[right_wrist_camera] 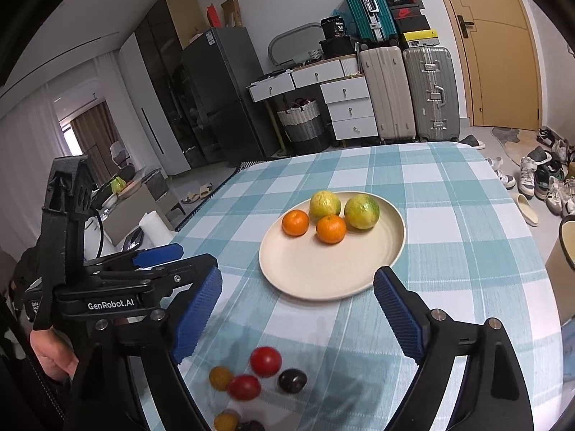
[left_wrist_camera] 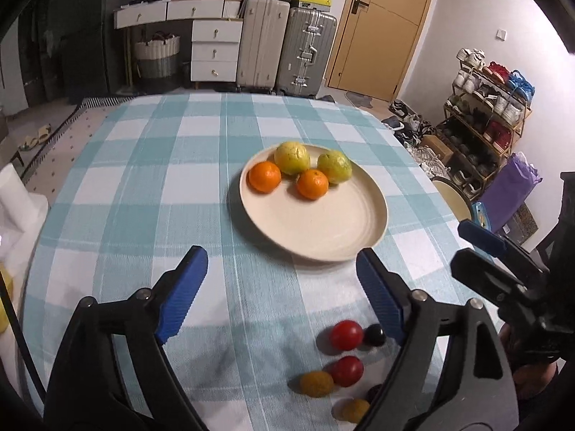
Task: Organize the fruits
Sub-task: 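Withdraw both tools toward the remaining tomatoes and plums, then grasp a dark plum with the right tool while the left tool grasps a small brown fruit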
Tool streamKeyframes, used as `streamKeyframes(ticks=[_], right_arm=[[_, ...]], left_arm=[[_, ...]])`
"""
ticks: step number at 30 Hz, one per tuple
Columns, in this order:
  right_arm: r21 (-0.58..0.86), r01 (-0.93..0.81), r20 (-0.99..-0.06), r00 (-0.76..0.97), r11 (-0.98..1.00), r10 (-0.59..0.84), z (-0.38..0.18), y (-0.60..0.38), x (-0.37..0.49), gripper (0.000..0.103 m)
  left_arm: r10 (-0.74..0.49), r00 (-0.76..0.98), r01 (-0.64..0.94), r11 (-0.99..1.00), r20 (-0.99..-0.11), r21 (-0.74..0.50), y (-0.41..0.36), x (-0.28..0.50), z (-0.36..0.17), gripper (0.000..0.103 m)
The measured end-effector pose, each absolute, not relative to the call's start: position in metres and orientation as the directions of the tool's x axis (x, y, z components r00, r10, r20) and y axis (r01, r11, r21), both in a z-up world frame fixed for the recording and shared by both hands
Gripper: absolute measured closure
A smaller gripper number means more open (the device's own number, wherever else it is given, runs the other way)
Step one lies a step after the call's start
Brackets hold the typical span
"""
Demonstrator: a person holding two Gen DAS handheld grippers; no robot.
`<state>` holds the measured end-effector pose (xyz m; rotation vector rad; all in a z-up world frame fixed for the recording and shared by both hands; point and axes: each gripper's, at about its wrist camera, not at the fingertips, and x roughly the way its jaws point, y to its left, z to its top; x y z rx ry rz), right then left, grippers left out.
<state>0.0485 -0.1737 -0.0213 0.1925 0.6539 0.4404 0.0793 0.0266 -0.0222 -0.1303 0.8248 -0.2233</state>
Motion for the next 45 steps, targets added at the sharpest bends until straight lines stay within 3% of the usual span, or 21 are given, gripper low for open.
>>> streamKeyframes(ticks=[3,14,17,26,31,45], right_arm=[[0.307,-0.338,-0.551,0.699,0.89,0.456,-0.023,-0.173,0.044,0.005],[0.304,-0.348,-0.597,0.656,0.887,0.462,-0.04,-0.166,0.017,0.005],[0.285,-0.357,-0.608,0.65,0.89,0.456,-0.045,-0.165,0.009,0.004],[0.327,-0.319,-0.642,0.616,0.89,0.457,-0.062,-0.172,-0.006,0.004],[0.251,-0.352,-0.688,0.59,0.902,0.422,-0.074,-0.162,-0.017,0.004],[0.257,-0.393,-0.728,0.521,0.883,0.445,-0.102,-0.155,-0.037,0.004]], left_arm=[[-0.244,0.642,0.134,0.969,-0.727,-0.207,0.029,0.071,-0.031,0.018],[-0.258,0.605,0.117,0.965,-0.754,-0.236,0.039,0.05,-0.06,0.013],[-0.262,0.599,0.109,0.963,-0.757,-0.247,0.042,0.043,-0.065,0.002],[-0.283,0.566,0.131,0.958,-0.774,-0.255,0.041,0.018,-0.085,0.001],[-0.327,0.567,0.145,0.943,-0.756,-0.299,0.044,0.006,-0.089,0.001],[-0.348,0.537,0.151,0.936,-0.769,-0.318,0.046,-0.001,-0.098,0.001]])
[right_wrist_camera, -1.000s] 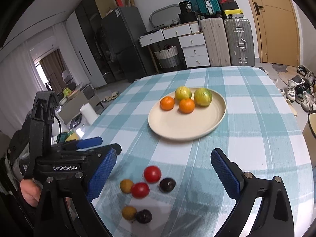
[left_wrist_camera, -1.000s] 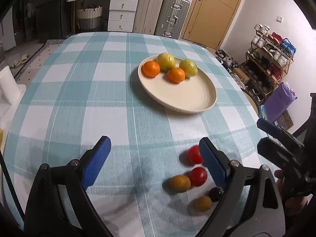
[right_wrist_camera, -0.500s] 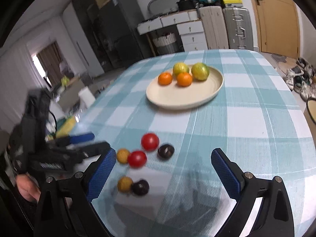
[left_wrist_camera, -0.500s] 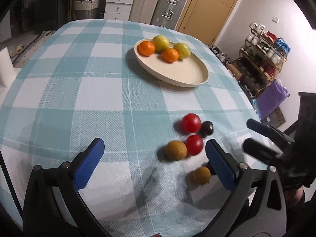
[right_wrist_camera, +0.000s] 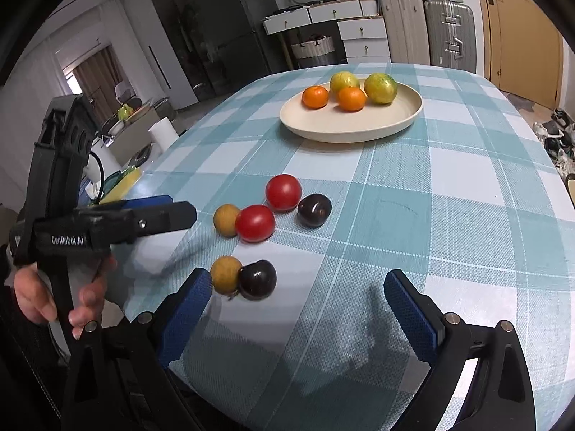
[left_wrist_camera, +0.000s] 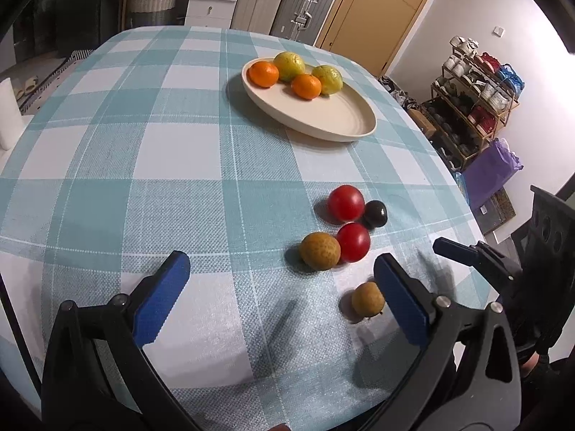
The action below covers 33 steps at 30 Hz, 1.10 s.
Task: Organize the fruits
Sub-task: 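Grasp a dark plum with the right tool while the left tool grasps a small brown fruit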
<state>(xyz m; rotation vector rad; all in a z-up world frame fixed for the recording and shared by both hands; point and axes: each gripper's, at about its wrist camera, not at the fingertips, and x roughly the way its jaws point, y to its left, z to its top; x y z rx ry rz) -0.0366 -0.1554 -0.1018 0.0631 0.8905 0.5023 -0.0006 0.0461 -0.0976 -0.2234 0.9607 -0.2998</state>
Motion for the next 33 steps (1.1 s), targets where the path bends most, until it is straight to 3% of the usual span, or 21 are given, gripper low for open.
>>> streamKeyframes(ticks=[6,8,12,17,19,21,26,33], right_arm=[[0.236,-0.423,-0.736,0.509,0.875,0.445,-0.109,-0.149,-0.038,0.005],[0.246,-0.429,-0.741,0.495,0.869,0.454,-0.113,-0.146,-0.037,0.013],[0.226,-0.443,-0.737,0.505,0.868,0.45,-0.114,-0.141,-0.037,0.019],[0.207,-0.47,-0.733,0.507,0.858,0.454,-0.115,-0.134,-0.038,0.045],[0.195,-0.503,-0.733,0.496,0.842,0.465,-0.114,-0.128,-0.041,0.053],[0.145,-0.521,-0.738,0.509,0.841,0.442,-0.115,-0.121,-0.045,0.054],[0.141,-0.565,-0.732,0.493,0.813,0.47,-0.116,-0.111,-0.049,0.077],[0.172,-0.555,-0.704,0.508,0.814,0.496,-0.115,-0.121,-0.052,0.077]], left_arm=[[-0.366,0.526,0.136,0.927,-0.768,-0.349,0.052,0.0,-0.098,0.001],[-0.364,0.525,0.132,0.928,-0.769,-0.35,0.053,0.002,-0.098,0.001],[-0.37,0.522,0.133,0.925,-0.769,-0.355,0.054,0.003,-0.098,0.001],[-0.372,0.514,0.134,0.925,-0.773,-0.356,0.052,0.004,-0.101,0.001],[-0.372,0.509,0.134,0.925,-0.776,-0.356,0.051,0.004,-0.103,0.001],[-0.374,0.504,0.132,0.924,-0.779,-0.359,0.05,0.004,-0.105,0.001],[-0.37,0.502,0.126,0.925,-0.782,-0.358,0.051,0.004,-0.107,0.001],[-0.374,0.496,0.113,0.923,-0.784,-0.368,0.056,0.003,-0.11,0.001]])
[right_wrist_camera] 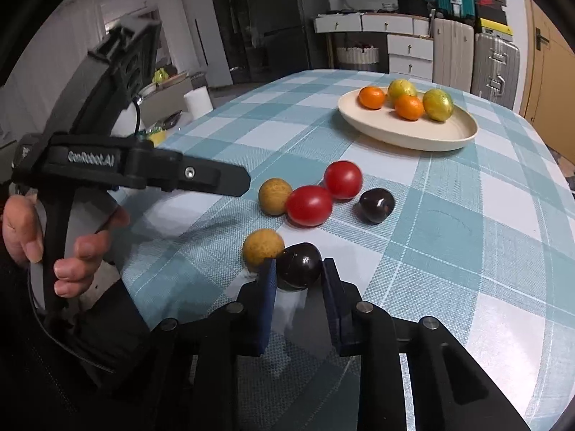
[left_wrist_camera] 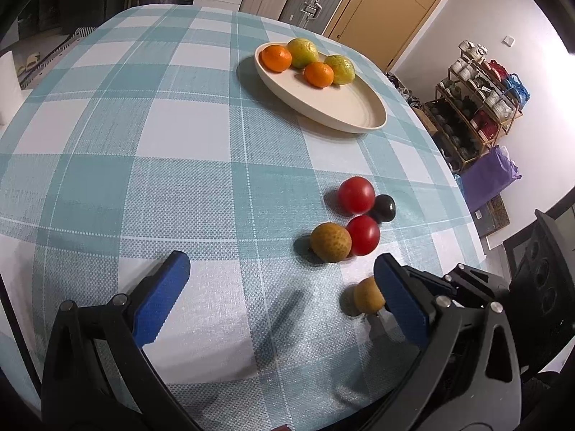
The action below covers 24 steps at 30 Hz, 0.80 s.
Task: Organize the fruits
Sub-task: 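Grasp a dark plum with the right tool while the left tool grasps a small brown fruit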
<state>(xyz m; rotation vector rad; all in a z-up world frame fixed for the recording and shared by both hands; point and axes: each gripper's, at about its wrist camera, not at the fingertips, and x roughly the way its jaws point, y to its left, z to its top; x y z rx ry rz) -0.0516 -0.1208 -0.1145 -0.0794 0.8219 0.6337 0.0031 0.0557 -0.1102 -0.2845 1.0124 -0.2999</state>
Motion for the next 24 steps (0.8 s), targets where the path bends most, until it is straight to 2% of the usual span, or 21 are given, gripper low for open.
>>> streamKeyframes(ticks=[7,19,24], right_arm=[[0.208,-0.53,-0.688,0.519,0.822,0.508,-0.111,-0.13,-0.051,0.077],[0.274,-0.475,-0.651,0.548,0.836,0.525,-0.103,-0.154,-0.042,0.077],[0.276,-0.461,-0.648,0.559,0.843,0.517,-0.103,-0.161,-0.042,0.077]], left_arm=[[-0.382,0.493,0.121,0.92,-0.782,-0.374,0.056,0.001,-0.111,0.001],[-0.454,0.457,0.242,0.891,-0.765,-0.384,0.029,-0.009,-0.104,0.001],[-0.442,0.428,0.293,0.893,-0.789,-0.342,0.009,-0.012,-0.106,0.001]])
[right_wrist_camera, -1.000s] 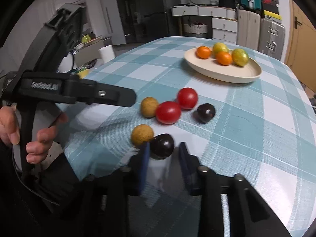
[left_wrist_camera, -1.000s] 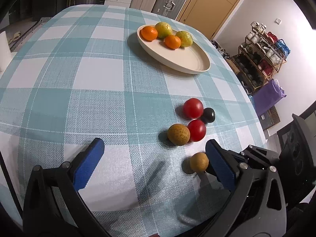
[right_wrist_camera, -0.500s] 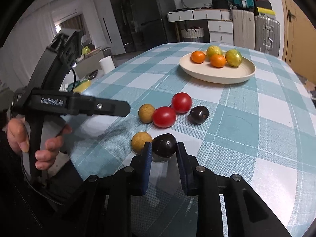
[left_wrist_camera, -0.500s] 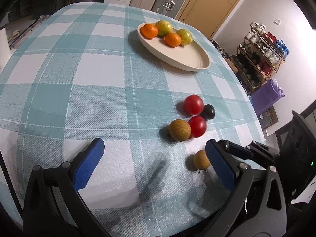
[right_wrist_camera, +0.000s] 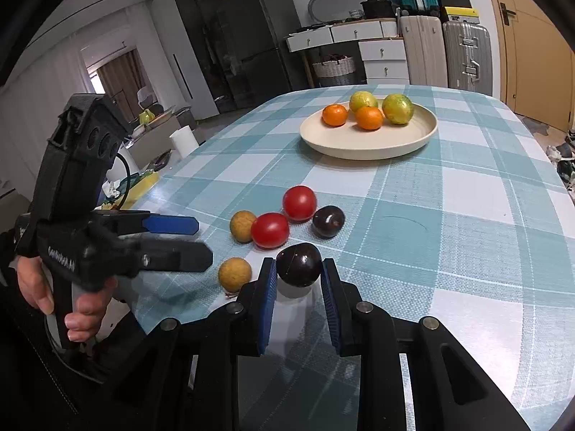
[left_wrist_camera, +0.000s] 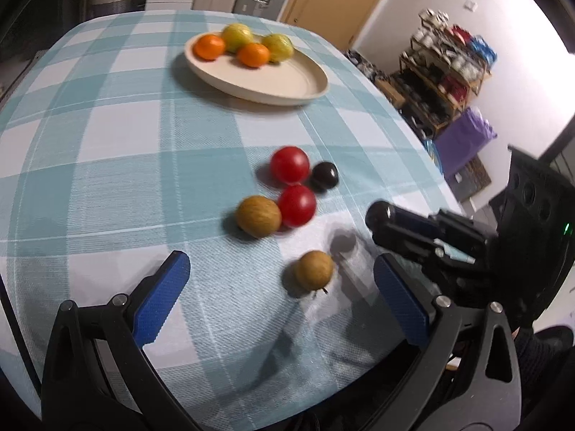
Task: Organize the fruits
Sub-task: 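Grasp a dark plum with the right tool while the left tool grasps a small brown fruit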
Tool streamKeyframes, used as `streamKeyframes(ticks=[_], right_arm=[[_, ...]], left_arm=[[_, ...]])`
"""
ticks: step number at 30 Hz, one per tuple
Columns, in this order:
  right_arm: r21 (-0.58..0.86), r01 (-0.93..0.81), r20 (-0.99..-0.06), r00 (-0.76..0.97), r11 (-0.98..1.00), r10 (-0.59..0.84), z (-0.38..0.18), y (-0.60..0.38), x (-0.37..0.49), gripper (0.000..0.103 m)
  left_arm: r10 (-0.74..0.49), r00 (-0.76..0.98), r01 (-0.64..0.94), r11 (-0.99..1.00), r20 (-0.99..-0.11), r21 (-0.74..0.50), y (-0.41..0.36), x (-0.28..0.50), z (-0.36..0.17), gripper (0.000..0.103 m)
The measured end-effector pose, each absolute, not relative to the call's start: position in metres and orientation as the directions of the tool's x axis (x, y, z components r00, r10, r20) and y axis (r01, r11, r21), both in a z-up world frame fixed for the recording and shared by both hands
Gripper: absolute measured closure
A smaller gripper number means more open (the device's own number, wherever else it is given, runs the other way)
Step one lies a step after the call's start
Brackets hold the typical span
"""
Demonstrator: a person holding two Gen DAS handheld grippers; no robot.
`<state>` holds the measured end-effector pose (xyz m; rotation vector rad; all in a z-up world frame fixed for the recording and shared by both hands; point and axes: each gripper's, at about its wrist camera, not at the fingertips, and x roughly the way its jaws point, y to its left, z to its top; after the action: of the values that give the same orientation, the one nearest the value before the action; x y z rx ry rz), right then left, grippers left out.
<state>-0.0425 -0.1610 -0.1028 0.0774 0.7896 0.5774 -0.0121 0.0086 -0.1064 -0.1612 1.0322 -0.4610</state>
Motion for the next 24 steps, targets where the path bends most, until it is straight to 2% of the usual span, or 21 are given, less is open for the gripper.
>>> streamKeyframes(ticks=[8,9,10,12,14,16,20,24], right_arm=[[0.279,-0.447,-0.642,0.571,0.85,0.512,-0.102,-0.168,-0.043,0.077],[0.281,-0.445,-0.642,0.571,0.85,0.511,-0.103,-0.169,-0.043,0.077],[0.282,-0.445,-0.641,0.571,0.85,0.512,-0.103,-0.169,-0.043,0.077],[0.282,-0.446,-0.637,0.575,0.85,0.513,-0.103,-0.17,-0.044,0.077],[0.284,-0.445,-0.637,0.575,0.849,0.514,-0.103,-0.17,-0.045,0.077],[0.286,-0.443,-0.635,0.577,0.85,0.514,-0.103,-0.171,-0.045,0.077],[0.29,-0.441,-0.631,0.579,0.849,0.516,-0.102,-0.172,-0.046,0.077],[0.286,-0.442,-0.629,0.583,0.85,0.515,-0.101,-0.172,-0.047,0.077]], left_arm=[[-0.379,0.413,0.319,0.912,-0.828,-0.258,-0.016,-0.016,-0.114,0.003],[-0.382,0.409,0.323,0.91,-0.828,-0.26,-0.017,-0.017,-0.113,0.012],[-0.393,0.398,0.33,0.905,-0.829,-0.27,-0.018,-0.017,-0.113,0.028],[-0.42,0.382,0.344,0.892,-0.823,-0.295,-0.021,-0.018,-0.111,0.043],[-0.426,0.38,0.344,0.889,-0.821,-0.302,-0.021,-0.019,-0.109,0.048],[-0.438,0.364,0.343,0.884,-0.822,-0.318,-0.02,-0.018,-0.109,0.069],[-0.453,0.351,0.346,0.876,-0.819,-0.336,-0.02,-0.018,-0.11,0.081],[-0.474,0.347,0.352,0.865,-0.809,-0.357,-0.017,-0.017,-0.11,0.081]])
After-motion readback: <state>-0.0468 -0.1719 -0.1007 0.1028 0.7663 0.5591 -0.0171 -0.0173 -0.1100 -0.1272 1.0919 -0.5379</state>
